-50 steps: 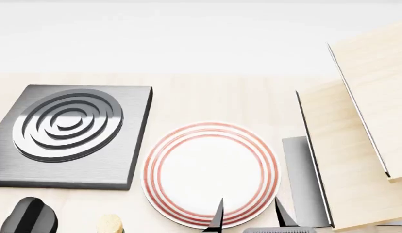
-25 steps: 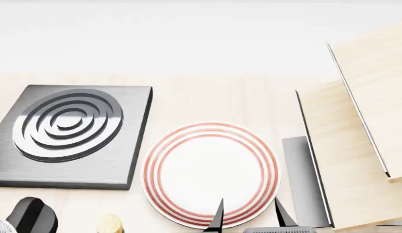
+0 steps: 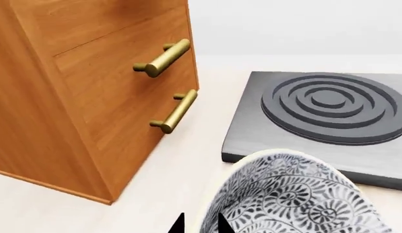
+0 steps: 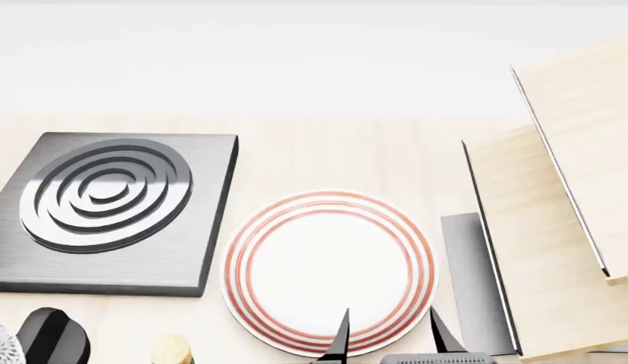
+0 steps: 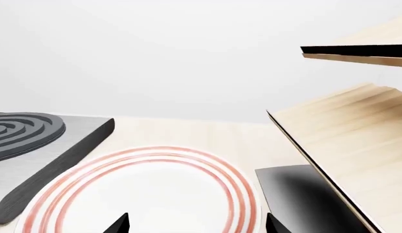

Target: Pick up the akita bowl and put it on the plate.

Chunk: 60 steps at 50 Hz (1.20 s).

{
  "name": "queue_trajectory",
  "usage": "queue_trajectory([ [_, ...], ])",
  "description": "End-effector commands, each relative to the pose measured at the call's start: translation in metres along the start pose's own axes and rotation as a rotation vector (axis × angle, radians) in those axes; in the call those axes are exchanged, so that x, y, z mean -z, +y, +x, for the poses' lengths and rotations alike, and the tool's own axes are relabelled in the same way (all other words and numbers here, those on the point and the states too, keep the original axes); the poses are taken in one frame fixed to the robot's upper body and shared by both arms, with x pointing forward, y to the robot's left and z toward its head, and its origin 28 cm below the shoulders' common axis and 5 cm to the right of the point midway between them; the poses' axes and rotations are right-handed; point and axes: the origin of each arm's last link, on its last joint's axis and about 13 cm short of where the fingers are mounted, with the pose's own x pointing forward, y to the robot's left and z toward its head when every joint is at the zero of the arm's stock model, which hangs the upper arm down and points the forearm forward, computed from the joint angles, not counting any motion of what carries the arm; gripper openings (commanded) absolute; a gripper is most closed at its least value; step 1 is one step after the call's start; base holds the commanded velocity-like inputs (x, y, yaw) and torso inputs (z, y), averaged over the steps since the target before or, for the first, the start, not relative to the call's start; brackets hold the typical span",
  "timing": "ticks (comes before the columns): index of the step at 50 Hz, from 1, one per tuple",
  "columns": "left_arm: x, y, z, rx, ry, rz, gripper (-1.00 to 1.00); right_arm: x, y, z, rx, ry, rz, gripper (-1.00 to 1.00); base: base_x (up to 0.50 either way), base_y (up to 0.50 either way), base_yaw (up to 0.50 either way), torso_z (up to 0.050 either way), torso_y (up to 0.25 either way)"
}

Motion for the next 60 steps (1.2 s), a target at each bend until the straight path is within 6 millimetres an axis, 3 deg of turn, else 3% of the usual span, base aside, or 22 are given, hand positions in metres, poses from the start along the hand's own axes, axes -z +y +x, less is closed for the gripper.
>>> queue_trajectory([
  [1,-0.037,-0.003,0.012,-0.019,-0.143,-0.027,-1.0,0.0,0.0,0.0,-0.001,-0.001,0.0,1.0,0.0,0.0,0.0,0.0,0.0],
  [24,-0.088,-0.02,0.058,0.062,-0.173,-0.116,-1.0,-0.001,-0.003,0.002,0.006,0.001,0.007,1.0,0.0,0.0,0.0,0.0,0.0],
  [36,-0.104,-0.027,0.069,0.074,-0.169,-0.117,-1.0,-0.001,-0.002,0.002,0.005,0.0,0.007,1.0,0.0,0.0,0.0,0.0,0.0],
  [60,-0.128,-0.074,0.117,0.15,-0.098,-0.046,-1.0,0.003,-0.004,0.003,0.013,0.01,0.015,1.0,0.0,0.0,0.0,0.0,0.0],
])
